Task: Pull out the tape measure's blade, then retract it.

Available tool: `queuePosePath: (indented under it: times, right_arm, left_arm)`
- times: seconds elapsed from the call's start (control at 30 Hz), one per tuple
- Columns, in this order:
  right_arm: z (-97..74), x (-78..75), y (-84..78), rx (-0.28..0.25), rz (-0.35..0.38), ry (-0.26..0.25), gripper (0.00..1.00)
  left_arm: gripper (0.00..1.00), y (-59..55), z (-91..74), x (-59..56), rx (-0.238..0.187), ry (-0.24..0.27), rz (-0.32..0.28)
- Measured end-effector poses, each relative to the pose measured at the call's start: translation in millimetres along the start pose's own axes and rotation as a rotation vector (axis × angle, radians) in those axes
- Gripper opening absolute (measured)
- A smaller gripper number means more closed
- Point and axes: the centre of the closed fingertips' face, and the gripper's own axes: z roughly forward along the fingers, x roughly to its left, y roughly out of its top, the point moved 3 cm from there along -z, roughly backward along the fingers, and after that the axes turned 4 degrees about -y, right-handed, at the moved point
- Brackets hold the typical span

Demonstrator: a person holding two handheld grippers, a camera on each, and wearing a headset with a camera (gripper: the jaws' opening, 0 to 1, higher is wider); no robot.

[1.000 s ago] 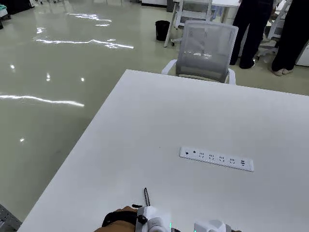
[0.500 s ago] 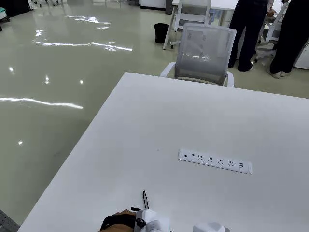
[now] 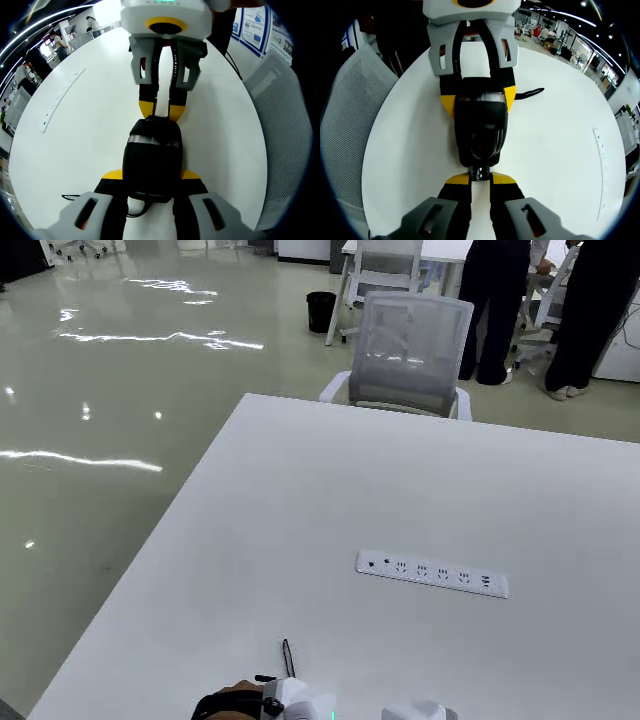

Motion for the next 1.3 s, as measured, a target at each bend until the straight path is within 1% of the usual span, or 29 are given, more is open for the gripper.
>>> queuePosePath:
  times: [0.2, 0.3, 0.67, 0.87, 1.03, 1.3]
  right_arm:
    - [0.7, -0.8, -0.6, 0.002, 0.006, 0.005, 0.11]
    - [0.5, -0.9, -0.9, 0.002, -0.004, 0.005, 0.11]
    - [-1.4, -1.4, -2.5, -0.010, -0.005, 0.014, 0.11]
    - [-1.9, -0.9, -2.7, -0.009, 0.002, 0.014, 0.10]
    - [-2.5, -2.0, -3.8, -0.010, 0.027, 0.021, 0.10]
    - [-3.7, -2.5, -5.4, -0.009, 0.029, 0.027, 0.10]
  left_arm:
    - [0.30, -0.7, 0.3, 0.6, 0.007, 0.006, 0.002]
    - [0.30, -1.1, 0.5, 0.6, 0.010, 0.010, 0.002]
    - [0.30, -0.8, 1.7, 0.4, 0.017, 0.006, 0.001]
    - [0.30, -0.1, 1.5, 0.2, 0.016, 0.002, 0.000]
    - [0.30, -0.3, 0.5, 0.0, 0.008, 0.006, -0.004]
    - [0.30, -0.1, -1.0, 0.6, -0.003, 0.006, -0.006]
